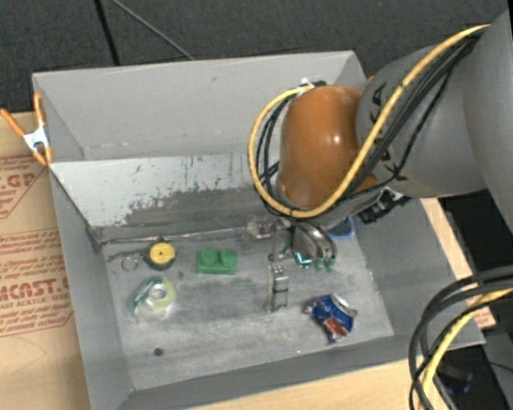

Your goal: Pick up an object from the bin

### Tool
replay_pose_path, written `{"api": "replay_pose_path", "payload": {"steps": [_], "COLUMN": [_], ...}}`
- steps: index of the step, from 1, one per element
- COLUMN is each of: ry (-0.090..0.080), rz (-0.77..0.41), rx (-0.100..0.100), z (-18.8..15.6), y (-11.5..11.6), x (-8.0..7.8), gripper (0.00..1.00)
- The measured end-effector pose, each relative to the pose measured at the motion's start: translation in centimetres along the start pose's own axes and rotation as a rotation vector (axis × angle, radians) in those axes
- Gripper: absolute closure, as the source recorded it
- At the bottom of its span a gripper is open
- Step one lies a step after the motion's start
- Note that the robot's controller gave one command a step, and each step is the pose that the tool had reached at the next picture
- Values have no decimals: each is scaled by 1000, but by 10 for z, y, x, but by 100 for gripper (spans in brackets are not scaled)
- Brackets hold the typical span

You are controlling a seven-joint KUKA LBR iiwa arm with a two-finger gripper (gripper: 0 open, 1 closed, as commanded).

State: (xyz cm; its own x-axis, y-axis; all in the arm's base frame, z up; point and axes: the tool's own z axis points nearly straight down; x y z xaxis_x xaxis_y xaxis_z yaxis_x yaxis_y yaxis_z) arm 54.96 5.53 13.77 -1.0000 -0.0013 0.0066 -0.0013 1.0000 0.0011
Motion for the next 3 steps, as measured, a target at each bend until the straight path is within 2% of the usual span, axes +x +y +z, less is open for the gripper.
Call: {"api": "replay_pose_path", "payload": {"steps": [1, 2, 3], "ry": [-9, -10, -14], "rz": [95, 97, 111], "rx": [-2, -2, -2], "z": [70, 67, -66], "y": [46, 45, 38], "x": [-25, -25, 25], "gripper": [0, 100, 100]}}
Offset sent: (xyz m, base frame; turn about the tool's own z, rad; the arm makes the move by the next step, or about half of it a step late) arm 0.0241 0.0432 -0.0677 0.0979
